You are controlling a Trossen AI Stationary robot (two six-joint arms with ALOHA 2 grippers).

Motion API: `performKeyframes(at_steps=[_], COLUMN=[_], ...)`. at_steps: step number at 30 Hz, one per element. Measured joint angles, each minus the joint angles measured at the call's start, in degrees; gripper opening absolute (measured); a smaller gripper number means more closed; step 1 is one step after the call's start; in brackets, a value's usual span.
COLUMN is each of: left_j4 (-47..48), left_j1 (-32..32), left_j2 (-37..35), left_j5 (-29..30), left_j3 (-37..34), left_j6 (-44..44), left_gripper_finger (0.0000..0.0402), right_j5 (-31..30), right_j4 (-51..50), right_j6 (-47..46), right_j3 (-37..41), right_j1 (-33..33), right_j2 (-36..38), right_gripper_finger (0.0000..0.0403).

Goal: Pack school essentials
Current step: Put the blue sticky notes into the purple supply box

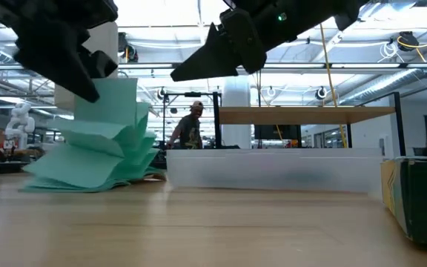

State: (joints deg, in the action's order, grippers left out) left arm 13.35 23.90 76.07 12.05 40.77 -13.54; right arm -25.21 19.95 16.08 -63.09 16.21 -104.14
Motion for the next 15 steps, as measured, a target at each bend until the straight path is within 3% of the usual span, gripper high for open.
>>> performKeyframes(at_steps=[6, 12, 15], left_j4=[1.35, 3.96, 5.89], left_j1=[0.19, 1.49, 2.87], left_j2=[-0.04, -4.14, -7.9], left_j5=[-10.1, -9.34, -8.0], left_j3=[0.04, 1.32, 2.81], left_j6=[-5.98, -8.54, -8.7], left_gripper_finger=[0.0219, 0.0236, 0.0236], right_j5=[0.03, 0.52, 4.53], right_j4=[-1.93, -2.29, -2.3], right_j6=[-0.42, -0.44, -1.58], right_j3=[0.0, 0.0, 0.0], right_j1=[0.0, 0.0, 0.0], right_j2=[0.0, 0.0, 0.0], right_gripper_finger=[0.0196, 0.0196, 0.0196])
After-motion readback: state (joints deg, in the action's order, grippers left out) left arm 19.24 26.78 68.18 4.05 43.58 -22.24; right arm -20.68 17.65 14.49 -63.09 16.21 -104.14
